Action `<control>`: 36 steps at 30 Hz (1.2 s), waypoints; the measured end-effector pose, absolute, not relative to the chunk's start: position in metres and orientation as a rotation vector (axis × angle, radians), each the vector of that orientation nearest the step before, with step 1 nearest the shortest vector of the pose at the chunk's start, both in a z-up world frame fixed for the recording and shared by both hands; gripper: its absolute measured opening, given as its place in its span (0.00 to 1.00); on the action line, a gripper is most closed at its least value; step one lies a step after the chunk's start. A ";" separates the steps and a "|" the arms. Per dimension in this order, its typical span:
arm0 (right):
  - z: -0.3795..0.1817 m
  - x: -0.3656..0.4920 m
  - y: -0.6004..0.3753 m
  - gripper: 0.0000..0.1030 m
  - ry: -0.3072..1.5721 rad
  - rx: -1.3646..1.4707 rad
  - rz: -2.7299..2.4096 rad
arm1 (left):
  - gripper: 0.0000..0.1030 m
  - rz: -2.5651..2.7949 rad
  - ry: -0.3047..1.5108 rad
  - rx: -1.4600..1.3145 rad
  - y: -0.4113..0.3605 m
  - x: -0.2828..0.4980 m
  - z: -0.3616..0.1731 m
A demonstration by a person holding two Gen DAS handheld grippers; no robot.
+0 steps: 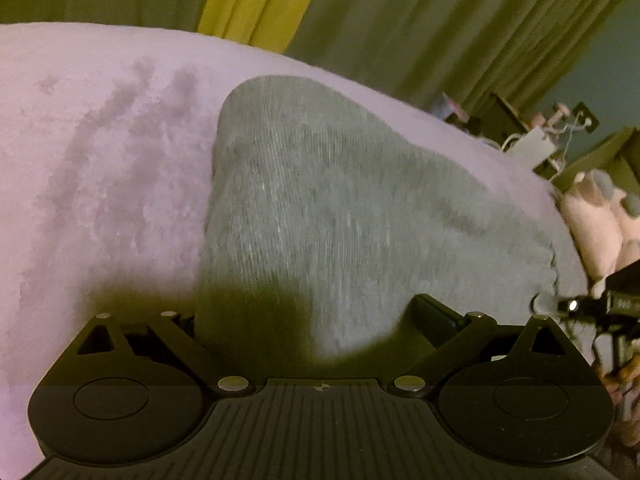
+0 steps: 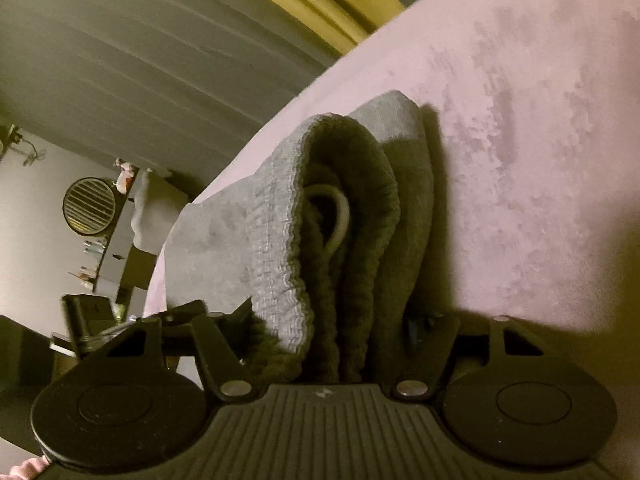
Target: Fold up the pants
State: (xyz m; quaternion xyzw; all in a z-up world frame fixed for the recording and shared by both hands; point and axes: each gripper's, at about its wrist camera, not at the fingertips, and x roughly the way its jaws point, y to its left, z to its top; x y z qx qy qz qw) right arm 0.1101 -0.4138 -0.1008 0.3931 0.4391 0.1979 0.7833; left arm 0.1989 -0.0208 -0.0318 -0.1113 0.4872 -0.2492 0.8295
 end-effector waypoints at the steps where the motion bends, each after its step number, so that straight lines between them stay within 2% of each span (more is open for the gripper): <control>1: -0.102 0.114 -0.413 0.68 0.953 0.848 0.432 | 0.97 -0.525 1.038 -0.236 -0.022 0.201 -0.031; 5: -0.105 0.127 -0.404 0.82 0.954 0.856 0.456 | 0.94 -0.522 1.025 -0.186 -0.029 0.199 -0.030; 9: -0.103 0.129 -0.395 0.86 0.942 0.842 0.449 | 0.98 -0.511 1.035 -0.201 -0.033 0.203 -0.033; 11: -0.100 0.127 -0.391 0.83 0.935 0.819 0.435 | 1.00 -0.505 1.052 -0.200 -0.039 0.208 -0.035; 14: -0.097 0.126 -0.381 0.69 0.938 0.805 0.391 | 1.00 -0.486 1.073 -0.171 -0.049 0.214 -0.035; 16: -0.097 0.125 -0.379 0.65 0.938 0.821 0.366 | 1.00 -0.454 1.069 -0.165 -0.053 0.213 -0.031; 18: -0.091 0.123 -0.373 0.61 0.934 0.794 0.338 | 0.87 -0.425 1.047 -0.107 -0.064 0.208 -0.023; 20: -0.082 0.121 -0.366 0.59 0.919 0.756 0.327 | 0.61 -0.423 1.028 -0.089 -0.069 0.200 -0.013; 21: -0.077 0.120 -0.364 0.59 0.910 0.751 0.328 | 0.57 -0.416 1.027 -0.092 -0.071 0.199 -0.009; 23: -0.067 0.120 -0.358 0.58 0.894 0.746 0.335 | 0.42 -0.391 1.019 -0.076 -0.073 0.197 0.000; 25: -0.057 0.119 -0.353 0.58 0.872 0.742 0.346 | 0.34 -0.376 0.995 -0.056 -0.076 0.193 0.007; 29: -0.039 0.118 -0.343 0.57 0.848 0.727 0.363 | 0.25 -0.369 0.957 -0.050 -0.082 0.182 0.024; 36: -0.017 0.117 -0.339 0.57 0.814 0.729 0.380 | 0.22 -0.389 0.908 -0.041 -0.087 0.173 0.045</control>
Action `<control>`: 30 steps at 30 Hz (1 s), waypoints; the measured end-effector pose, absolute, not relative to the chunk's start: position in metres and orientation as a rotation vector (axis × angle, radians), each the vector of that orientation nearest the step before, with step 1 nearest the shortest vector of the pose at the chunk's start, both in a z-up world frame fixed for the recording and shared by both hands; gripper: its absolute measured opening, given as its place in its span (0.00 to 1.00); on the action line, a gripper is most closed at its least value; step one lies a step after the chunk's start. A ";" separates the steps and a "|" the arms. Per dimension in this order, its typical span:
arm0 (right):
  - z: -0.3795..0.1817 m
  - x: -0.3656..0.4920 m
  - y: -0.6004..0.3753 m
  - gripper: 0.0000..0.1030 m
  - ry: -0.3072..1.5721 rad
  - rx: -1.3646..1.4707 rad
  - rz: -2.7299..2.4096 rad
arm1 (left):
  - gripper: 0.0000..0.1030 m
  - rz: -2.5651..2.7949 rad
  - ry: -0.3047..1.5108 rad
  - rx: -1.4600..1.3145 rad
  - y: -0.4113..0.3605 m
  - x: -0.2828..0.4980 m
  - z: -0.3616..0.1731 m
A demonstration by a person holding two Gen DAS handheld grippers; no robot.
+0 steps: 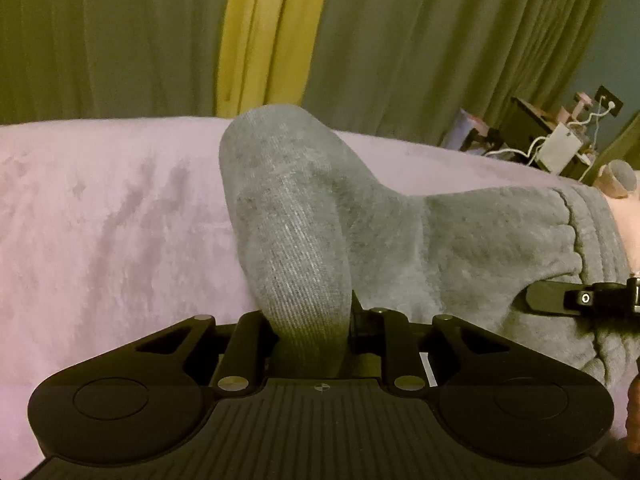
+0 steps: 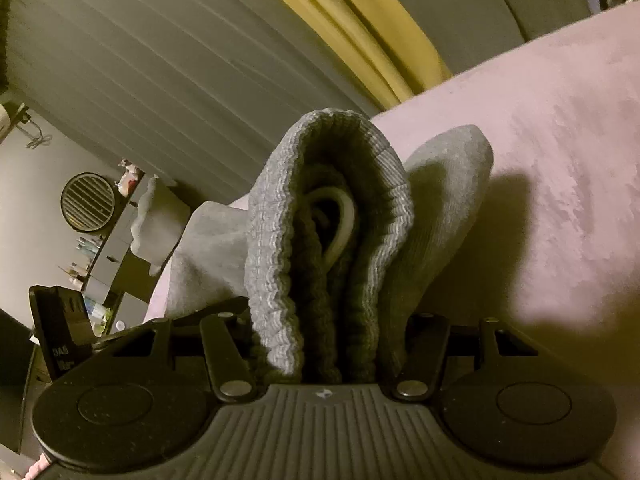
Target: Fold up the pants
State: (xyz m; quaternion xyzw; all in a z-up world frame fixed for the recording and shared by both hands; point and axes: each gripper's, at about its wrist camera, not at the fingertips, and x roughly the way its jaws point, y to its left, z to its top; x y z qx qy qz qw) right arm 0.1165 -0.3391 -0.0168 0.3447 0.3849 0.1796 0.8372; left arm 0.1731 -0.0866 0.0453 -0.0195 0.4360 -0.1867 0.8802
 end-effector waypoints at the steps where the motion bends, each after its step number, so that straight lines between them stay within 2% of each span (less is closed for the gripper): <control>1: -0.015 0.115 -0.341 0.56 0.808 0.730 0.383 | 0.22 -0.389 0.904 -0.044 -0.087 0.173 0.049; 13: 0.022 0.128 -0.350 0.57 0.730 0.707 0.386 | 0.22 -0.344 0.823 -0.039 -0.087 0.182 0.089; 21: 0.004 0.150 -0.344 0.57 0.775 0.689 0.320 | 0.23 -0.298 0.881 -0.052 -0.092 0.206 0.061; 30: -0.004 0.173 -0.325 0.57 0.791 0.533 0.270 | 0.25 -0.266 0.880 0.006 -0.100 0.223 0.037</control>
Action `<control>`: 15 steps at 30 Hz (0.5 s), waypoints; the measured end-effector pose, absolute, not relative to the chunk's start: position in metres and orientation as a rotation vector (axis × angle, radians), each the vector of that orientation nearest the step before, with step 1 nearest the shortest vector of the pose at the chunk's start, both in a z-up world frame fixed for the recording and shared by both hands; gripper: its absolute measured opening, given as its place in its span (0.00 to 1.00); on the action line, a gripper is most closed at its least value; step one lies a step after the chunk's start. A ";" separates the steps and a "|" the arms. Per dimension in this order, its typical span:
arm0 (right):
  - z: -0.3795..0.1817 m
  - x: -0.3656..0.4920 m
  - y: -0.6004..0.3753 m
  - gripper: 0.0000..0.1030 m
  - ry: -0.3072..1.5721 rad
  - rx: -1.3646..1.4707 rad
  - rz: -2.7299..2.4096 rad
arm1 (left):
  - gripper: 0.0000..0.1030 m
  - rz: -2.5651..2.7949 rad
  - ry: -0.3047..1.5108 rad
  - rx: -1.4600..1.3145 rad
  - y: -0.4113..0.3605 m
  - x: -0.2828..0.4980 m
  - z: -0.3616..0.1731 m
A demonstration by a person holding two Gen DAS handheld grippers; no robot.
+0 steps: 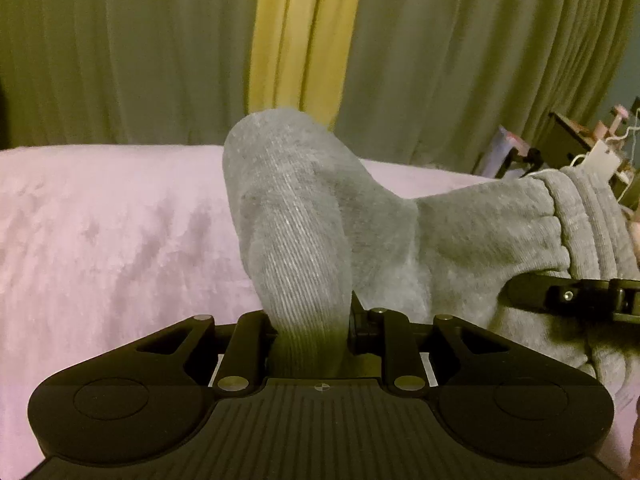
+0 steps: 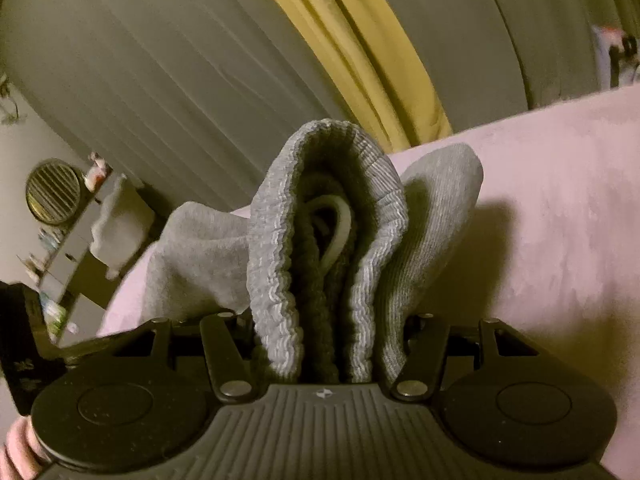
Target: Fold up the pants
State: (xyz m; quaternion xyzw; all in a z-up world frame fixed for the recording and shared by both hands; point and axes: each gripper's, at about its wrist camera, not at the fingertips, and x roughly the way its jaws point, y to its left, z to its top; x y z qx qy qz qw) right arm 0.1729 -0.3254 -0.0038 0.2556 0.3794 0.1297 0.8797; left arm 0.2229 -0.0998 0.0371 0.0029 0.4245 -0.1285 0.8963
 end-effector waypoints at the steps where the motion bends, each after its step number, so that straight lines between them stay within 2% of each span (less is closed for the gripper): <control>1: -0.005 0.174 -0.323 0.57 0.796 0.505 0.262 | 0.27 -0.258 0.881 0.013 -0.101 0.224 0.035; 3: -0.007 0.177 -0.314 0.60 0.810 0.452 0.237 | 0.38 -0.237 0.888 0.024 -0.100 0.225 0.029; 5: -0.009 0.178 -0.311 0.68 0.841 0.354 0.169 | 0.65 -0.169 0.894 0.047 -0.096 0.224 0.026; 7: -0.009 0.176 -0.311 0.83 0.875 0.233 0.077 | 0.83 -0.088 0.908 0.101 -0.086 0.216 0.025; 8: -0.005 0.170 -0.313 0.93 0.861 0.182 0.024 | 0.83 -0.042 0.891 0.152 -0.081 0.207 0.024; 10: 0.006 0.156 -0.320 0.95 0.790 0.109 -0.051 | 0.84 -0.001 0.864 0.242 -0.075 0.190 0.023; 11: 0.010 0.150 -0.322 0.96 0.778 0.108 -0.067 | 0.88 0.001 0.854 0.261 -0.073 0.181 0.023; 13: 0.013 0.142 -0.322 0.96 0.792 0.163 -0.017 | 0.93 -0.025 0.856 0.255 -0.072 0.165 0.020; 15: 0.011 0.138 -0.310 0.96 0.826 0.180 0.025 | 0.93 -0.051 0.875 0.248 -0.074 0.152 0.011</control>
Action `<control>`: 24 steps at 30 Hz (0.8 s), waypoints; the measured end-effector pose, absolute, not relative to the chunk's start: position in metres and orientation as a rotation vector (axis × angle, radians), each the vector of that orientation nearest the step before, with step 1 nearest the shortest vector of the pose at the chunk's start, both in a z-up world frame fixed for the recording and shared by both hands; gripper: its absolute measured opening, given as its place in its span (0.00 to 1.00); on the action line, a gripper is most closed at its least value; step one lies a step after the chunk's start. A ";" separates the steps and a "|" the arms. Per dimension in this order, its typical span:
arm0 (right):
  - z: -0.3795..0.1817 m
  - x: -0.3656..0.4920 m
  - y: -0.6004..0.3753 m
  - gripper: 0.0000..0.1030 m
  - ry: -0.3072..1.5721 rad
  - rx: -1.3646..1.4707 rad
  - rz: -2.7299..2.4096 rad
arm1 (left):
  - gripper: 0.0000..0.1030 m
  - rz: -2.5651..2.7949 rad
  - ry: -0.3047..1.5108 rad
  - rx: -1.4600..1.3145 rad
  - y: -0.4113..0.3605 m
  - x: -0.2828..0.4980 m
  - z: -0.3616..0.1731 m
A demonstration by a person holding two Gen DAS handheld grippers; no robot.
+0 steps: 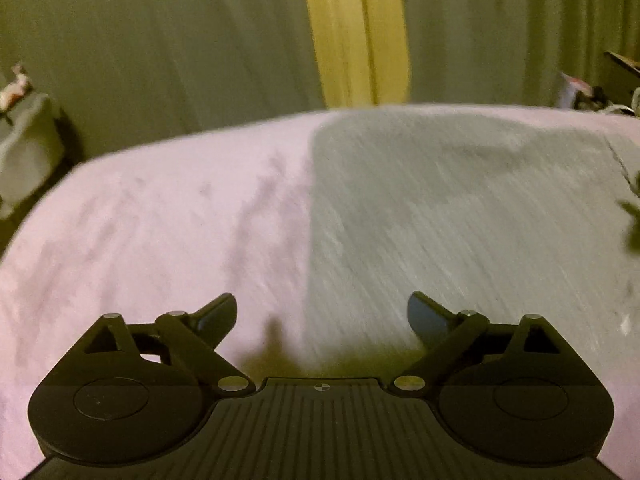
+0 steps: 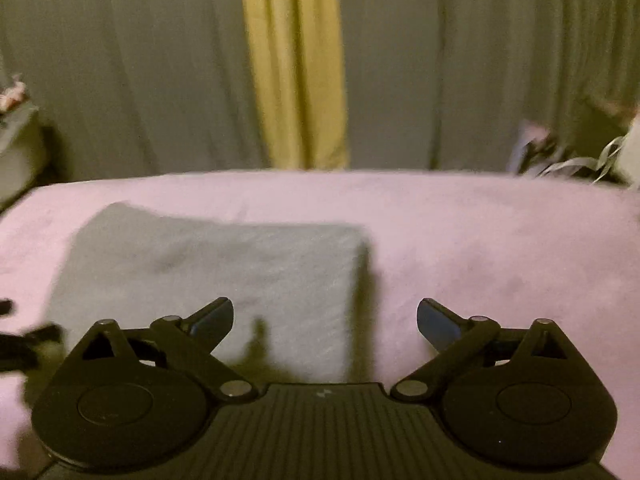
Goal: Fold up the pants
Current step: 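Release the pants with both tools and pull them back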
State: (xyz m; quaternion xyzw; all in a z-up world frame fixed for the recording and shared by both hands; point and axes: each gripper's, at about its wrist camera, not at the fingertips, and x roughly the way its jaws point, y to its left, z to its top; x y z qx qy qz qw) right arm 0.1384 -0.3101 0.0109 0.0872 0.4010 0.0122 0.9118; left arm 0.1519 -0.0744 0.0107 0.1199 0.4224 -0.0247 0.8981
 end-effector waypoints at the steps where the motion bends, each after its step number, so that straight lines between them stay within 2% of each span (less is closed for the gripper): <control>1: 0.008 0.136 -0.302 0.96 0.842 0.153 0.029 | 0.93 -0.039 0.866 0.255 -0.076 0.147 0.007; 7: -0.026 0.115 -0.275 0.96 0.888 -0.168 -0.009 | 0.95 -0.046 0.891 0.178 -0.061 0.144 0.000; 13: -0.011 0.101 -0.286 0.96 0.895 -0.028 -0.017 | 0.94 -0.040 0.903 0.117 -0.044 0.128 0.005; 18: -0.027 0.086 -0.287 0.96 0.891 -0.033 0.001 | 0.95 -0.015 0.914 0.057 -0.039 0.122 -0.001; 21: -0.029 0.092 -0.295 0.96 0.928 0.065 -0.036 | 0.96 0.012 0.930 0.040 -0.038 0.118 0.002; 24: -0.015 0.074 -0.294 0.96 0.878 0.131 -0.080 | 0.96 0.043 0.939 0.008 -0.036 0.105 0.009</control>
